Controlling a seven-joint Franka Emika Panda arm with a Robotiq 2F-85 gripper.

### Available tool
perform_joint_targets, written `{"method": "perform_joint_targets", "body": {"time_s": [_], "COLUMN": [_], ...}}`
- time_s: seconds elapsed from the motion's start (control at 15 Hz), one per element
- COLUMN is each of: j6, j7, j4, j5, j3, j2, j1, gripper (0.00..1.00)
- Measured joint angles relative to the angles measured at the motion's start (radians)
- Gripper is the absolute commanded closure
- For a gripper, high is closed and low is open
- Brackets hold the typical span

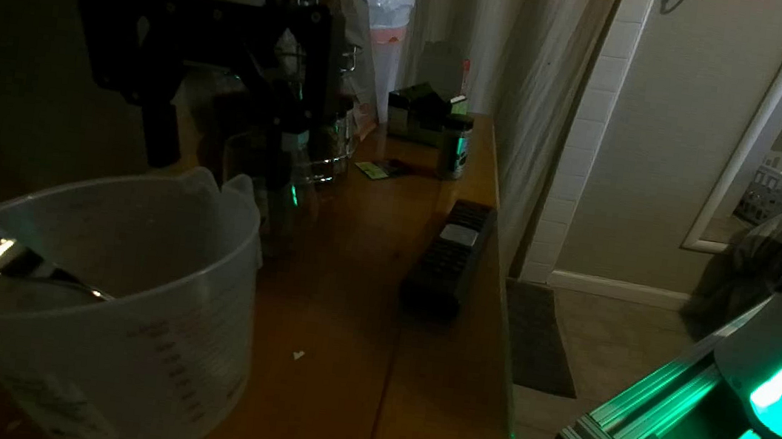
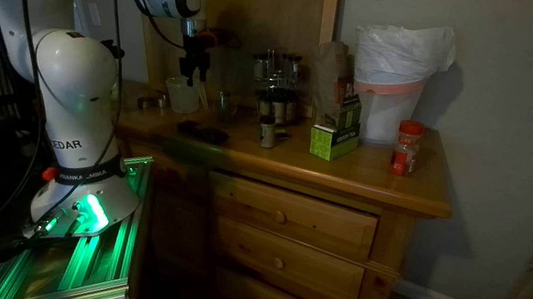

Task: Pour out the fork from the jar

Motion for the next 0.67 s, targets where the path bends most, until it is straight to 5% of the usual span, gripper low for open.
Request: {"method": "perform_joint_targets", "body": {"time_s": [0.4,0.53,0.67], "j6": [0.050,0.053,0.053], "j7": [0.005,0.005,0.005], "j4": [0.009,0.010,0.011], "j5": [-0.017,-0.019,-0.024], "j3": [0.031,0.039,0.046], "j2": [0.030,0.039,0.048], "j1": [-0.027,-0.034,-0.040], "gripper": [0.38,0.63,0.73]}}
